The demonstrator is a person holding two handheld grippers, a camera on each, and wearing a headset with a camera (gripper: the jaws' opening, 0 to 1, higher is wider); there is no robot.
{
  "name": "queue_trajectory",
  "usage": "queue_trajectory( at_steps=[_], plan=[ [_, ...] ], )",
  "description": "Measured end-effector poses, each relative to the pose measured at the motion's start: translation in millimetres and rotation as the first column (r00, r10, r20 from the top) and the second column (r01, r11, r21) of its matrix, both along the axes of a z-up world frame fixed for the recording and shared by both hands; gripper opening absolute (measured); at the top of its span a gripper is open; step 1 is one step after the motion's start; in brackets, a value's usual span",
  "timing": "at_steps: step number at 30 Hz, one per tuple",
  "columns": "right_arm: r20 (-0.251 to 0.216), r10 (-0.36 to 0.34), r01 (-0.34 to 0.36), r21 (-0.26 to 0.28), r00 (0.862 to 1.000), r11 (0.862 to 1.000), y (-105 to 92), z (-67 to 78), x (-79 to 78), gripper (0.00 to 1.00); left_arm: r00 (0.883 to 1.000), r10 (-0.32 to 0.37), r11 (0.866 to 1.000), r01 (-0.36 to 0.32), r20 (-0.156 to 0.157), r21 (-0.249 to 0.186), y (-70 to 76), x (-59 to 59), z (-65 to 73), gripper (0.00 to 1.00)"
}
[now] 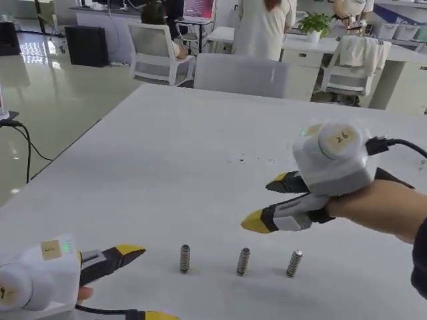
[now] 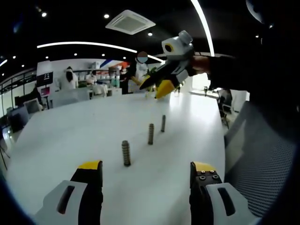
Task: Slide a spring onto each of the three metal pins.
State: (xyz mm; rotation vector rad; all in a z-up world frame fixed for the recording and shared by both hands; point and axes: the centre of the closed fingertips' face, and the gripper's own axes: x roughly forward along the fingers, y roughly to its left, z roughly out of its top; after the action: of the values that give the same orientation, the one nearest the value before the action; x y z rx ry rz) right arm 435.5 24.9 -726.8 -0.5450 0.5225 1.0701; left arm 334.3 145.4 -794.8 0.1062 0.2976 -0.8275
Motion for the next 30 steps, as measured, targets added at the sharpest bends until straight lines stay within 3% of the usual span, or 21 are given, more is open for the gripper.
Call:
queue_trajectory(
  at_steps=[10,16,30],
  plan=[
    [0.019,-0.075,0.073,0.068,0.997,0.995,-45.7,-0.5,-1.5,0.57,1.000,-0.002,1.000,0.002,0.001,0.005,-3.0,7.8,0.7,0.73],
    [0.002,-0.109,0.108,0.112,0.994,0.988,-71.1,-10.6,-10.3,0.59,1.000,0.003,1.000,-0.003,0.000,0.007,-4.8,10.6,-0.2,0.73],
    [-0.046,-0.141,0.147,0.180,0.989,0.973,-90.7,-46.2,-32.6,0.65,1.000,0.021,1.000,-0.021,-0.008,-0.005,-6.3,10.5,-4.0,0.75]
  ],
)
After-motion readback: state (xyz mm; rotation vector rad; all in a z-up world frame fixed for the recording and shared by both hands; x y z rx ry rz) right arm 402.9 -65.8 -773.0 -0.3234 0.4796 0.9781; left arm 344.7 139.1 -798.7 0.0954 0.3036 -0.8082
